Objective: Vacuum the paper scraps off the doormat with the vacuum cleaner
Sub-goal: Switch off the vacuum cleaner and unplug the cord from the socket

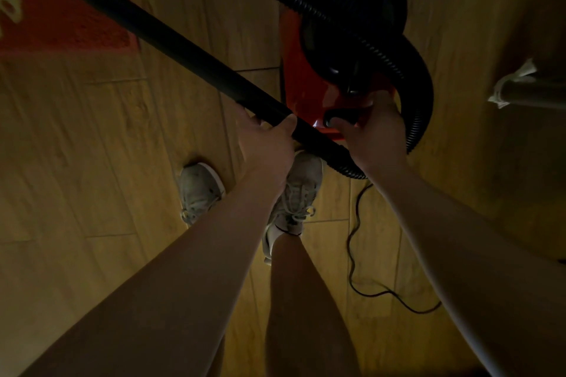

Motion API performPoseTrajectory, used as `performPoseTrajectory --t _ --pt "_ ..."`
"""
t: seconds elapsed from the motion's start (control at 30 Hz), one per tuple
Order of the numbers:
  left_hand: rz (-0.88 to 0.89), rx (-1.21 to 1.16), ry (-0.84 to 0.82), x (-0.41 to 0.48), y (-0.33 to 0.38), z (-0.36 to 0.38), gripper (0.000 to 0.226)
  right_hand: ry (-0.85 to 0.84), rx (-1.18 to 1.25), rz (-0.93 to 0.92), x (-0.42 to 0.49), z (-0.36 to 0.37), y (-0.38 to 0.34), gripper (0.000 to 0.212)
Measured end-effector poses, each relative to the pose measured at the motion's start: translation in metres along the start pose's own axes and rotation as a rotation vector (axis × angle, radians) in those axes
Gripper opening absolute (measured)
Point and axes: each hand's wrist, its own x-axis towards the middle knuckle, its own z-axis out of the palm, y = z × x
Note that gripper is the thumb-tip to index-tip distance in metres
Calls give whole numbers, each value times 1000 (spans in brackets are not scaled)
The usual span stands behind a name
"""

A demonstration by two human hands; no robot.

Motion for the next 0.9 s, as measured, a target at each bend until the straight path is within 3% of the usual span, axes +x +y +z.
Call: performPoseTrajectory --t 0.4,0.63,0.9 --pt "18 -5 43 5 -1 16 69 19 -81 -35 8 1 6 62" --pt "9 8 23 4 -2 13 74 19 -71 -10 5 2 2 63" --pt "2 39 10 -2 6 1 77 71 -81 16 -15 6 -9 49"
